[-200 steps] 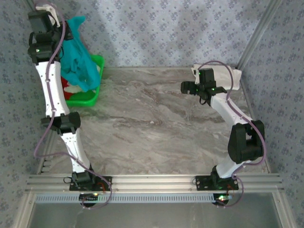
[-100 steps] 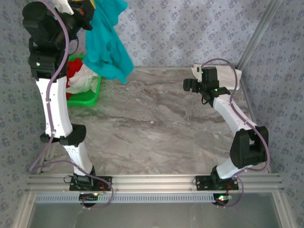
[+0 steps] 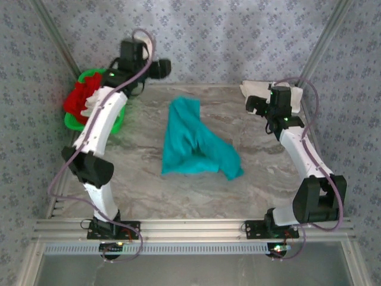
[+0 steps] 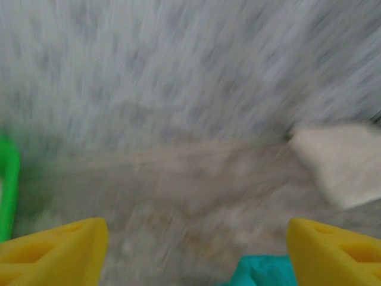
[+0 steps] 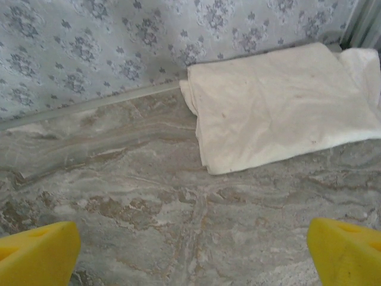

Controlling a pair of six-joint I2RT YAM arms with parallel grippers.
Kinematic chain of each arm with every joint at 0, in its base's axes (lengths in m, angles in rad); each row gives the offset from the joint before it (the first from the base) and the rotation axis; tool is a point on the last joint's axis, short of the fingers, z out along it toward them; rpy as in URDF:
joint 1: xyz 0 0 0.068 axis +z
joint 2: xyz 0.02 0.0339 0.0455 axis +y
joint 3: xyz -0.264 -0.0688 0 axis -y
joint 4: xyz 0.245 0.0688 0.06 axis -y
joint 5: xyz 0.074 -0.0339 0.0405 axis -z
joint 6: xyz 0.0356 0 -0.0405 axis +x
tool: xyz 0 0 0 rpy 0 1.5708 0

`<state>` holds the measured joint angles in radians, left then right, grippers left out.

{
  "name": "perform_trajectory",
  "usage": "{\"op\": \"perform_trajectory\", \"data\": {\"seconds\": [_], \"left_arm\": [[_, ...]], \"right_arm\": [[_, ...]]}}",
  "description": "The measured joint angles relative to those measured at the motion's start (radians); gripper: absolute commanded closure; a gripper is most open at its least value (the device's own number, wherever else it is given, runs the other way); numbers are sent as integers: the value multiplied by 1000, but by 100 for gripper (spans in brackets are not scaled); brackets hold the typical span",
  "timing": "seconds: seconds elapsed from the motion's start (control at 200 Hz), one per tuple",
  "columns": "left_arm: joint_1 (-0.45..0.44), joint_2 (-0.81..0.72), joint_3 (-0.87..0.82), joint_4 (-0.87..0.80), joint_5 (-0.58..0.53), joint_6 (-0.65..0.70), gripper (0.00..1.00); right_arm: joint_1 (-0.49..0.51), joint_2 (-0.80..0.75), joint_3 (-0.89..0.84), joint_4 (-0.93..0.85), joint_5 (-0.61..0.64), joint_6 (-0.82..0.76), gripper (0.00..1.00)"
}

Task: Fold and stack the t-shirts

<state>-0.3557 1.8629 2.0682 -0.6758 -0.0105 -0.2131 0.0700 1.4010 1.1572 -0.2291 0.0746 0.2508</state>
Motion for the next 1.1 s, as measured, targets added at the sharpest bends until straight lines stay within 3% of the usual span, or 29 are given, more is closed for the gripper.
{"op": "perform_trajectory", "data": {"seconds": [0.225,0.49,0.715,0.924,1.009,1.099], "left_arm": [[14,-148,-622,56,-5,-39,27],[-229,-534,-1036,201,123,-48,29],[-200,-442,-1176,270,184,-97,25],[-390,-436,-1281,398,268,-35,24],[-479,-441,-1320,438,294,9,24],[-515,-427,-1338,457,320,42,23]], "right_arm": [[-6,0,-70,-25,-56,33,2],[26,-3,-214,-163,-124,128,2],[-89,57,-223,-223,-171,172,14],[-127,190,-203,-230,-233,185,19],[-127,206,-203,-223,-257,190,26],[-127,231,-203,-211,-287,191,31]]}}
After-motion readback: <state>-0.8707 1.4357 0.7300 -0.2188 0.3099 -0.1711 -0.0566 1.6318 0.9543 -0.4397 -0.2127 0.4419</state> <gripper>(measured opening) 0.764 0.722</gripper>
